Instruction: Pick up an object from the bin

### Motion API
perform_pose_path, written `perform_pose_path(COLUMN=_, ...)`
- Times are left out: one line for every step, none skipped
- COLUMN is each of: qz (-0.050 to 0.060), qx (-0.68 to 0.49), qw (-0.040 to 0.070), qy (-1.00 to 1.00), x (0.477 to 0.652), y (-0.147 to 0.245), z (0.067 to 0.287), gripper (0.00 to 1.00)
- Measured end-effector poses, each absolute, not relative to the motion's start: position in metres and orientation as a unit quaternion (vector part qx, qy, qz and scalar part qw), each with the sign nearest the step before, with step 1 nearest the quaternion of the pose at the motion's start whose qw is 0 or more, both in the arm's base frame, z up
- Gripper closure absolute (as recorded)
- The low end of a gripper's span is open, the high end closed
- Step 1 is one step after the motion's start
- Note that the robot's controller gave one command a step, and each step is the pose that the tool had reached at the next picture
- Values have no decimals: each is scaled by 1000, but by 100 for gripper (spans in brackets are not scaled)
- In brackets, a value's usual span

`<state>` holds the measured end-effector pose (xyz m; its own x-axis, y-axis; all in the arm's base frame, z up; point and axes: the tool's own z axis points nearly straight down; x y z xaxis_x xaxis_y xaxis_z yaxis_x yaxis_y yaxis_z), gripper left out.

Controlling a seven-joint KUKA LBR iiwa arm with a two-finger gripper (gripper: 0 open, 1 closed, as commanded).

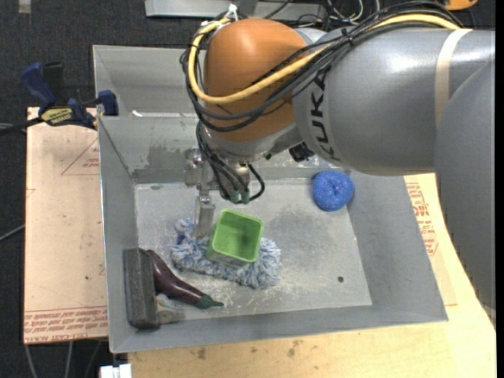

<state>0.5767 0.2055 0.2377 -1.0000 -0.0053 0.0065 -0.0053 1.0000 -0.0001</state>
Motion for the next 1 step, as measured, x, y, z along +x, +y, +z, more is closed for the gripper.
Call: perform_pose_path(qz=-1, qx=1, qw=0, qy=-1000, x=578, y=204, z=243, gripper=0)
